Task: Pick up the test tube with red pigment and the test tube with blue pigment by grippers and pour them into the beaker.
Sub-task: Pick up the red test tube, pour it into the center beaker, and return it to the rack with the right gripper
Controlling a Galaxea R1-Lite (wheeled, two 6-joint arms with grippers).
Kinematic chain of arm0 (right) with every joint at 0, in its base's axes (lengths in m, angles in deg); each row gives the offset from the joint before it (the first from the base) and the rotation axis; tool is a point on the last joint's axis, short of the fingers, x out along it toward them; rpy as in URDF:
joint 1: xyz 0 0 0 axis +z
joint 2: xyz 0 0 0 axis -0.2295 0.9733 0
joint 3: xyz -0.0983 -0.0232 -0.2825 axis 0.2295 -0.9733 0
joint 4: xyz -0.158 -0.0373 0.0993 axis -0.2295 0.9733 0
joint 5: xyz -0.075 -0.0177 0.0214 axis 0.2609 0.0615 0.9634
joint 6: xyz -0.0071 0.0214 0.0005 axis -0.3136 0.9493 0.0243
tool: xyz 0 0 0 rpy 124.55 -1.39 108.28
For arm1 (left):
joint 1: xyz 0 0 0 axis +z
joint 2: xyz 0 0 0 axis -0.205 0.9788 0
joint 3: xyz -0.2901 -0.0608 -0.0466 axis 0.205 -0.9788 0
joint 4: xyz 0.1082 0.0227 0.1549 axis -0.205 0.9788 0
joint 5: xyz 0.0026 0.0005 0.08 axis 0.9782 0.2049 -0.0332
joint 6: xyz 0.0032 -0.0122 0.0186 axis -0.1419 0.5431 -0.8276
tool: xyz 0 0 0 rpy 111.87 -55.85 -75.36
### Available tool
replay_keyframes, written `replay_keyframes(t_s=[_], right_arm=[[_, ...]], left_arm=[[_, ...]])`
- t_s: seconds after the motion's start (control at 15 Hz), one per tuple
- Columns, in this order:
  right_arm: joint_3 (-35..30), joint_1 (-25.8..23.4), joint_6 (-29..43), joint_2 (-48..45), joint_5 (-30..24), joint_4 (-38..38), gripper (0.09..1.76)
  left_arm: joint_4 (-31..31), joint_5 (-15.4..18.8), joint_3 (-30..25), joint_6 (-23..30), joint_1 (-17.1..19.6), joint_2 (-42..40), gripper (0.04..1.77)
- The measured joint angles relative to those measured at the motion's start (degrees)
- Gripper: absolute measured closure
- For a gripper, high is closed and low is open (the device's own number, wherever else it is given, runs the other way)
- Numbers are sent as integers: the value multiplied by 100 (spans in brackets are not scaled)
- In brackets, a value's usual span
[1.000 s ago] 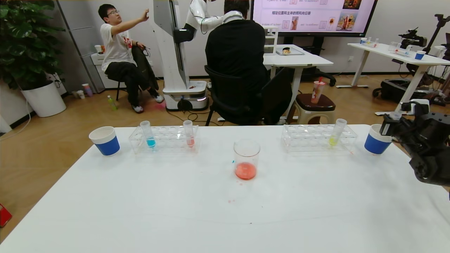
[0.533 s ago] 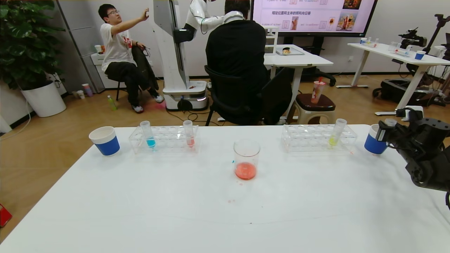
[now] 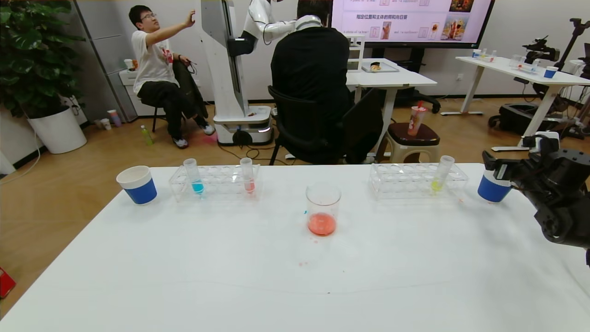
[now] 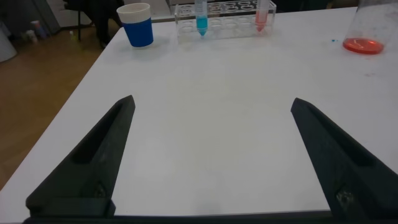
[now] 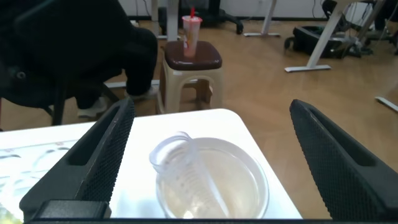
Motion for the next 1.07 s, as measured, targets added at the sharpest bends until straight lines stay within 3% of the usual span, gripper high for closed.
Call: replay_keyframes(t_s=[0.27,0.6,0.87,1.07], right_arm=[[-218,681,138,-764,-7,217,12],[-1003,1640,246,-2015,6,411,12],[-1547,1785,251,-3405,45,918,12],[-1837,1673,246,-4777,56,1716,12]], left_arm=[[0,-2,0,-2,0,0,6],[0,0,0,-7,0,0,6],[0,1,0,-7,0,0,6],[0,-2,0,-9,0,0,6]])
